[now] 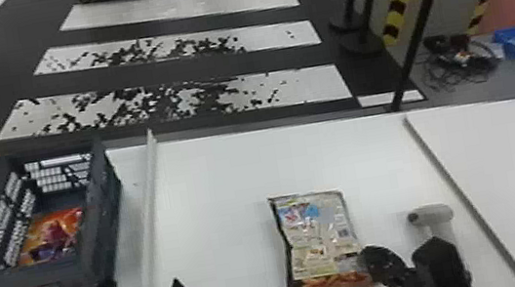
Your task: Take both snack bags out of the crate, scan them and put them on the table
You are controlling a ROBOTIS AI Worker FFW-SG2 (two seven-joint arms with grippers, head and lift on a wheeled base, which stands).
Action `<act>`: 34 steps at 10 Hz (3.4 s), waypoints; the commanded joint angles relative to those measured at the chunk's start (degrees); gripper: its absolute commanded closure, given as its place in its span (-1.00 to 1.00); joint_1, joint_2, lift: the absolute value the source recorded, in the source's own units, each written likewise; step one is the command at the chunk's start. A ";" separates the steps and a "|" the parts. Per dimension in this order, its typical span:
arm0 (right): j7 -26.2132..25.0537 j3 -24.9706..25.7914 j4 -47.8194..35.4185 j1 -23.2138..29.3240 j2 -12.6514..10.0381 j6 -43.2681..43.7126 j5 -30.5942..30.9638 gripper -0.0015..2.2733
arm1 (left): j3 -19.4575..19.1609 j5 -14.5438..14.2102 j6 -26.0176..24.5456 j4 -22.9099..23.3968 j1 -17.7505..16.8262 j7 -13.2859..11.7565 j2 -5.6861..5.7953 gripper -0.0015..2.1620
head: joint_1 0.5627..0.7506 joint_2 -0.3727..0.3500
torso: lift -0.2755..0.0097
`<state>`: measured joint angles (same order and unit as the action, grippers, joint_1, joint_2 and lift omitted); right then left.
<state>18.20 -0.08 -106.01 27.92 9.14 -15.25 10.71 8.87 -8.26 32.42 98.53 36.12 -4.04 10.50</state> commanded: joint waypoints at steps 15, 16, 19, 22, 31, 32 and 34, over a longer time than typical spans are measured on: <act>-0.62 13.79 -6.05 1.52 -0.44 -5.80 -12.74 -0.95 | 0.36 0.00 -0.04 1.05 0.26 0.00 0.22 -0.87 | 0.41 -0.65 | 0.27; 0.35 13.61 -6.23 1.00 -0.35 -9.14 -12.65 -0.95 | 0.36 0.00 -0.04 0.97 0.26 0.00 0.22 -0.87 | 0.41 -0.64 | 0.27; 2.45 13.88 -6.49 -1.11 0.00 -17.05 -12.47 -0.94 | 0.53 0.00 0.14 0.44 0.18 0.00 0.13 -0.87 | 0.41 -0.63 | 0.27; 2.45 13.88 -4.56 -3.75 1.32 -19.34 -10.45 -0.93 | 0.71 0.00 0.14 -0.09 -0.26 0.00 0.31 -0.87 | 0.41 -0.67 | 0.27; 2.45 12.03 1.07 -9.20 4.22 -26.19 -5.09 0.59 | 0.53 -1.06 1.54 -1.41 -0.61 0.00 0.57 -0.87 | 0.41 -0.77 | 0.27; 2.45 11.68 0.63 -9.20 4.22 -26.19 -4.21 0.77 | 0.53 -1.06 1.54 -1.41 -0.61 0.00 0.57 -0.87 | 0.41 -0.79 | 0.27; 2.37 11.77 -2.54 -8.58 4.13 -27.07 -3.95 0.85 | 0.53 -1.06 1.54 -1.41 -0.53 0.00 0.57 -0.87 | 0.41 -0.79 | 0.27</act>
<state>20.59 11.64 -107.46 19.19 13.33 -41.83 6.70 9.40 -9.36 33.96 97.12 35.51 -4.04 11.07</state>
